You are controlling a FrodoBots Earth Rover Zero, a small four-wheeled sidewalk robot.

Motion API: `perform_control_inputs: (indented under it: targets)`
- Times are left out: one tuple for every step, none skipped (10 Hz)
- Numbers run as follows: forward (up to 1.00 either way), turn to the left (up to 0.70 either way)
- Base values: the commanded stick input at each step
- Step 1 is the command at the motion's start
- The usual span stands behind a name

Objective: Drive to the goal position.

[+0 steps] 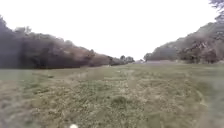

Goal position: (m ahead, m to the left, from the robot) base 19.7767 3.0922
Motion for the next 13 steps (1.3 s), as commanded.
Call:
perform_control_inputs:
  targets:
    - [0.85,0.0]
    - [0.85,0.0]
    - [0.85,0.0]
    - [0.85,0.0]
    - [0.85,0.0]
    - [0.85,0.0]
    - [0.85,0.0]
    - [0.85,0.0]
    - [0.85,0.0]
    - [0.85,0.0]
    - [0.85,0.0]
    - [0.85,0.0]
    - [0.85,0.0]
